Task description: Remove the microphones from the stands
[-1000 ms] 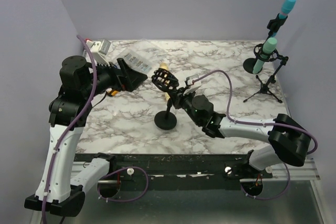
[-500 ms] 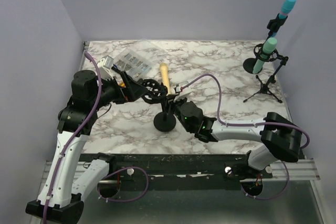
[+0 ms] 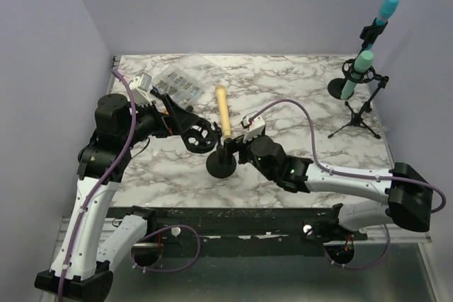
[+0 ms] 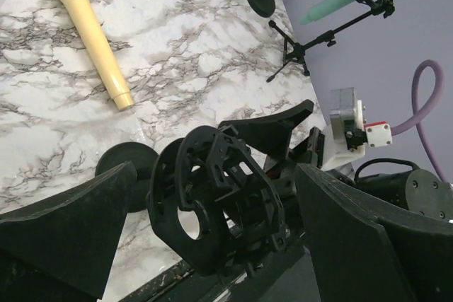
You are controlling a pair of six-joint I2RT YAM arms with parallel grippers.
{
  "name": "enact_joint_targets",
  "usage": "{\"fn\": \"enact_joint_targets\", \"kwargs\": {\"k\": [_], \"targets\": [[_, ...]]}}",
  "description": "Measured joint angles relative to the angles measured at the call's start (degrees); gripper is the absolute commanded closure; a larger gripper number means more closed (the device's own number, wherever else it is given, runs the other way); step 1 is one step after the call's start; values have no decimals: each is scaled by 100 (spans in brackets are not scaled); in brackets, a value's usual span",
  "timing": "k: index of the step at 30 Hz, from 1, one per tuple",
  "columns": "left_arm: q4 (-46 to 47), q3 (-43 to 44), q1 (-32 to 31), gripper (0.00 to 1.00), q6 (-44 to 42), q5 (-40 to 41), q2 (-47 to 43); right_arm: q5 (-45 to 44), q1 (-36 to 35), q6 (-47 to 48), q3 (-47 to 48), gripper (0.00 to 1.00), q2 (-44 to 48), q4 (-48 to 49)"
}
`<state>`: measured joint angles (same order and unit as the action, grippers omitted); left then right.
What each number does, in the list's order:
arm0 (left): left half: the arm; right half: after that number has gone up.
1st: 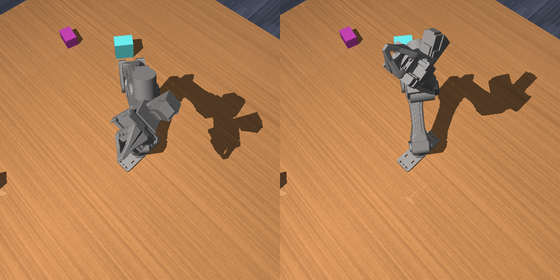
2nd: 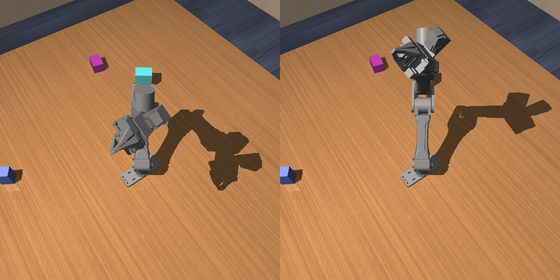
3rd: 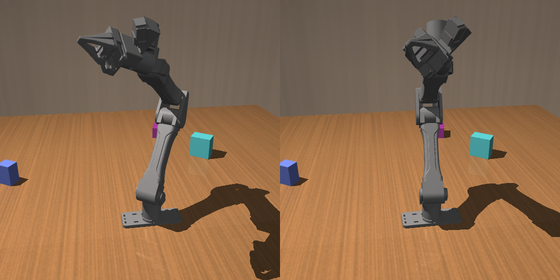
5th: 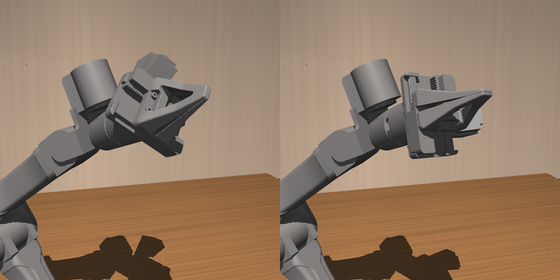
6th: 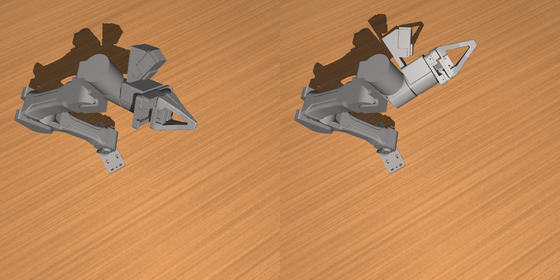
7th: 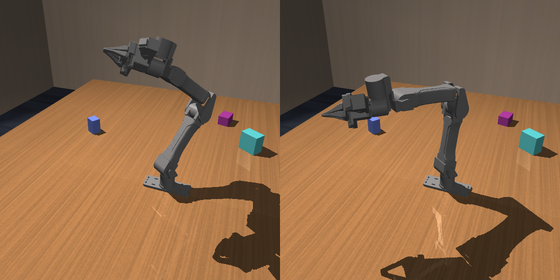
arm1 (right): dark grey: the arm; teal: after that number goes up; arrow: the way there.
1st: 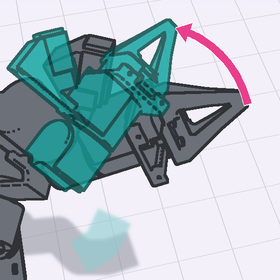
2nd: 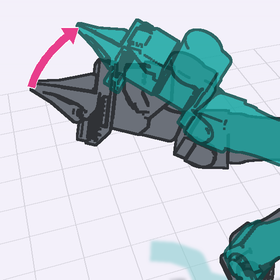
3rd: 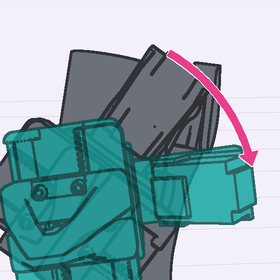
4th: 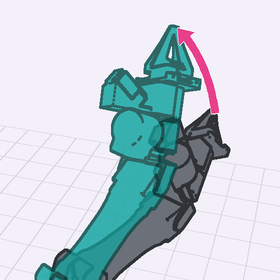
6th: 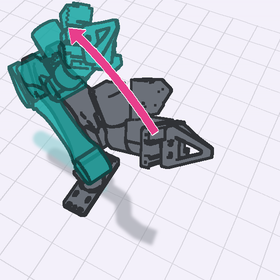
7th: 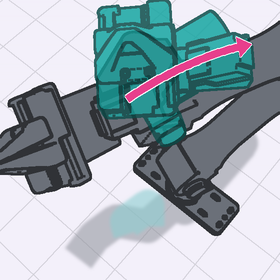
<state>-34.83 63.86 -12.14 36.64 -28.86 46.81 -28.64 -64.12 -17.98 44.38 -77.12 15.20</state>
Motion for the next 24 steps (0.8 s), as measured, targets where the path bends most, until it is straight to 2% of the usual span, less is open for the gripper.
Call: {"fn": "enact_joint_targets", "kwargs": {"k": [8,13,18,24], "targets": [[-129,140,2,1,-212,151,7,398,4,-323,-136,0,1064,-1156],[-160,334,2,1,-369,192,26,767,107,-970,791,0,1040,-2520],[-173,387,2,1,-420,199,48,1790,610,-1582,1878,12,1003,-3134],[-170,387,0,1,-409,138,96,2614,1123,-1775,2551,34,651,-3320]]}}
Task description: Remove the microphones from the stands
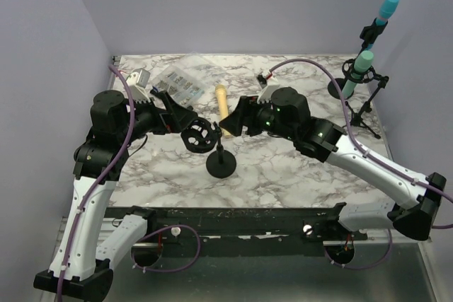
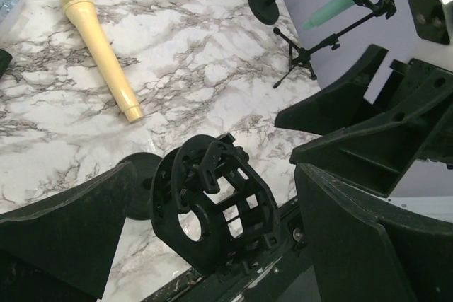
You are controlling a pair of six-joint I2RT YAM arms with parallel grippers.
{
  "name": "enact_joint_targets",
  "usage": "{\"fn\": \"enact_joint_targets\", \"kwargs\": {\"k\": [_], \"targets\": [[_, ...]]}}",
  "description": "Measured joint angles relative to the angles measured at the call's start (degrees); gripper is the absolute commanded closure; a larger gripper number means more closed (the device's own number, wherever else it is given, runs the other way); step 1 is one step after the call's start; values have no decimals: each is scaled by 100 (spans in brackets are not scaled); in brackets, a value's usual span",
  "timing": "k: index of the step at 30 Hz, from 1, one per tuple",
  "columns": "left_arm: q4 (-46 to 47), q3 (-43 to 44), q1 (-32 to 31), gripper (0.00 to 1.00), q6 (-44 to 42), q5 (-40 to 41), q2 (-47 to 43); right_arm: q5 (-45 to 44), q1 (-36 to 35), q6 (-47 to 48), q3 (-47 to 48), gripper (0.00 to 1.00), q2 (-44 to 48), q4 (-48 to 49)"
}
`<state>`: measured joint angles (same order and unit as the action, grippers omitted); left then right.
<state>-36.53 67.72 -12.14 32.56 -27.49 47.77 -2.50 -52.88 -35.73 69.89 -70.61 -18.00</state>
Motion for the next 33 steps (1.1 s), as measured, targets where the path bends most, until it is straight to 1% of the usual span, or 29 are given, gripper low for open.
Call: {"fn": "enact_joint_targets", "kwargs": {"k": [3,5,8,11,20,26,33], "targets": [[0,0,2,2,9,-105,13,522,85,-46,315,40,-402,-4],[0,0,2,2,9,-164,15,772,105,-46,369,47,-603,-11],[0,0,0,3,-2,-195,7,951,114,-22,372,55,-811,-48],[-4,0,0,3,-31,-203,9,988,114,31,374,59,-916,-96],[-13,0,0,4,-127,-315,9,988,118,96,428,60,-1016,-94],[-83,0,2,5,-173,-323,26,988,122,138,490,56,-1021,-133],[-96,0,2,4,-199,-321,50,852,127,284,933,56,-1036,-315]]}}
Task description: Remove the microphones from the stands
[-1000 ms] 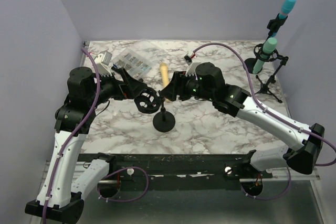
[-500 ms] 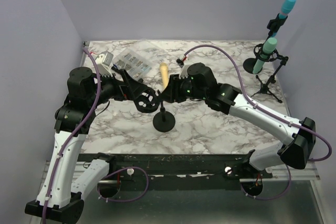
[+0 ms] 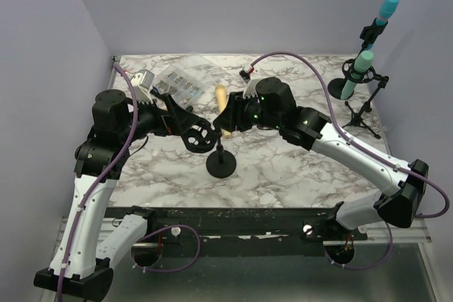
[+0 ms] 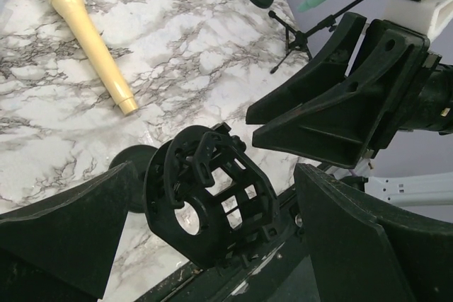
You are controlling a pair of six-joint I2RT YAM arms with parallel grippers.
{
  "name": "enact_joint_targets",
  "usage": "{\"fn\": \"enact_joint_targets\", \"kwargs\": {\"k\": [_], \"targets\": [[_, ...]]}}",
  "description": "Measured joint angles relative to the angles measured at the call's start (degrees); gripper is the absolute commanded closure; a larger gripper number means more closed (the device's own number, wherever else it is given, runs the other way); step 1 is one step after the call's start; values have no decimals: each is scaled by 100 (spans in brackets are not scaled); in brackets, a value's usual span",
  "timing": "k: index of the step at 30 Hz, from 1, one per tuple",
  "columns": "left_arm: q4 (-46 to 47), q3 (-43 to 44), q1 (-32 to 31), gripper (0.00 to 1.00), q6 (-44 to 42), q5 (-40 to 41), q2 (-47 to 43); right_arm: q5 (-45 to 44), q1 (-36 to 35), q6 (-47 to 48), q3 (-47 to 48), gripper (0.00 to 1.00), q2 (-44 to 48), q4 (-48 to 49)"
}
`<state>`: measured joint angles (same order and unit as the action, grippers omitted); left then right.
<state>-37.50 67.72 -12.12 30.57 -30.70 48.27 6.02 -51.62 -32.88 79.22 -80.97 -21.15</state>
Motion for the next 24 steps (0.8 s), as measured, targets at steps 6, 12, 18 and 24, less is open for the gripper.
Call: {"fn": "enact_joint_targets", "kwargs": {"k": [6,12,18,24], "targets": [[0,0,0,4,-35,-2,52,4,-2,7,20,57,-87,4],[0,0,-2,4,-59,0,61,9,-2,-20,-208,59,-192,107],[-4,0,0,4,-79,2,66,37,22,-140,-627,62,-94,739],[-7,0,-2,4,-81,2,136,20,22,-214,-883,62,-9,1108]]}}
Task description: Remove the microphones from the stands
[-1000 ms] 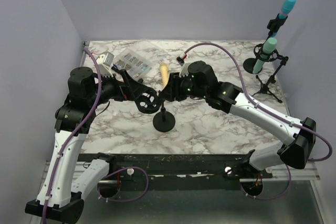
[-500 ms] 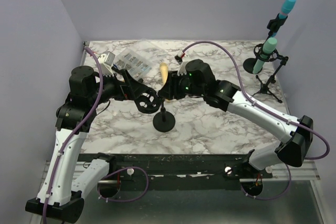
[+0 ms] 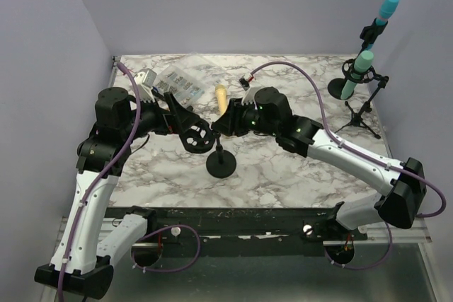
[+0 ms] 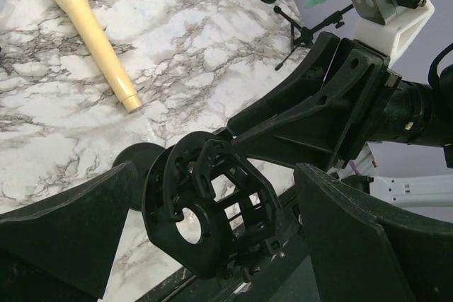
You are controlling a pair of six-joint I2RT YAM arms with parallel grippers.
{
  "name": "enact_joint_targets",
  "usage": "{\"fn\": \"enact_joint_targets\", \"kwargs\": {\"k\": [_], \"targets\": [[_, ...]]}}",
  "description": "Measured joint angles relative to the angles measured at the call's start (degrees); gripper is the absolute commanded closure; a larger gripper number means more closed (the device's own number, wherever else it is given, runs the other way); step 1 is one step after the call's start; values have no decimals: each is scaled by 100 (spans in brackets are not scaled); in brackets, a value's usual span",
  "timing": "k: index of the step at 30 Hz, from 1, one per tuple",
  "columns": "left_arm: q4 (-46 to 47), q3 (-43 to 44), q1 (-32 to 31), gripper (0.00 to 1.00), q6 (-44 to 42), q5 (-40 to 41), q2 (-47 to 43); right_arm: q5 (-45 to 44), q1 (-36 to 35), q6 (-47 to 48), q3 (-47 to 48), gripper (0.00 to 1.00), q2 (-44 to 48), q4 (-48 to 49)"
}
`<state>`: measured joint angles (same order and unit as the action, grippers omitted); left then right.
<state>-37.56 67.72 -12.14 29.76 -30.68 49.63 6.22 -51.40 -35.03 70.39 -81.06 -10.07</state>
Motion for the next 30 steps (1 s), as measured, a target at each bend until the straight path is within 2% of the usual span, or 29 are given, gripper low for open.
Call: {"fn": "enact_joint_targets", "kwargs": {"k": [21,30], "targets": [[0,42,0,4,4,-2,151,-435,-2,-223,-837,65,179,887],[-15,79,0,3,4,-2,184,-463,-2,-282,-1338,67,-131,1058]]}}
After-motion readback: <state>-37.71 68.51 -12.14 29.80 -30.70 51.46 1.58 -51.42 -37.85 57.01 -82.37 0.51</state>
